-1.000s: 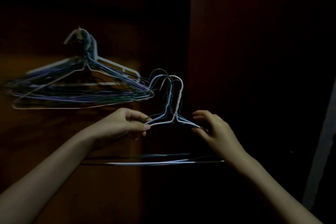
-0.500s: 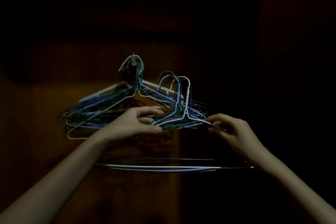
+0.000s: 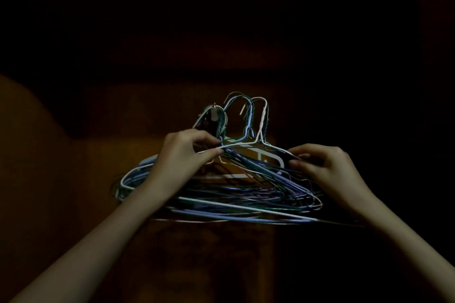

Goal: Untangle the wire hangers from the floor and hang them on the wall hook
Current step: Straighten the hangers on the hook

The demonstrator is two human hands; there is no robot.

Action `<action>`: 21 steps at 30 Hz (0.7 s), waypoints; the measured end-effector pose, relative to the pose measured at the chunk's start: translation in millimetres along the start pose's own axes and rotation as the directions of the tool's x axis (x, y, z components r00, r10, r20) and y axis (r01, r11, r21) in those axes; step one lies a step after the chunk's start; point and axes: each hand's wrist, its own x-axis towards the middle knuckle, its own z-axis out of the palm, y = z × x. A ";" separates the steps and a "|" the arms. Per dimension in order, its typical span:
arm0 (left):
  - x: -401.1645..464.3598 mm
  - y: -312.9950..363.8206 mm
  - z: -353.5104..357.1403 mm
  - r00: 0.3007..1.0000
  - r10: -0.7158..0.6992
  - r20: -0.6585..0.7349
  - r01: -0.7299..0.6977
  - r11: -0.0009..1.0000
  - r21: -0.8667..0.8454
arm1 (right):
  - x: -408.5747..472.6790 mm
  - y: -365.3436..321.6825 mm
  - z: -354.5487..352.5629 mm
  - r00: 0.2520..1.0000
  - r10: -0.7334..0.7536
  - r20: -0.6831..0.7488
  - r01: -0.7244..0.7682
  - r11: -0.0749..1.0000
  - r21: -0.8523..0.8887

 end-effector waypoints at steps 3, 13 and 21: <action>15.6 -3.5 -5.2 0.998 0.014 -0.064 -0.010 0.998 0.062 | 14.8 -2.6 7.3 0.999 -0.021 -0.030 0.022 1.000 0.023; 22.2 -31.3 -14.5 0.989 -0.067 -0.135 0.086 0.986 0.143 | 53.1 -9.6 38.2 0.998 -0.059 0.013 0.058 0.998 0.036; -1.0 -45.2 -0.7 0.971 -0.190 -0.147 0.194 0.981 0.013 | 44.8 3.7 48.0 0.989 -0.141 0.038 0.145 0.980 -0.136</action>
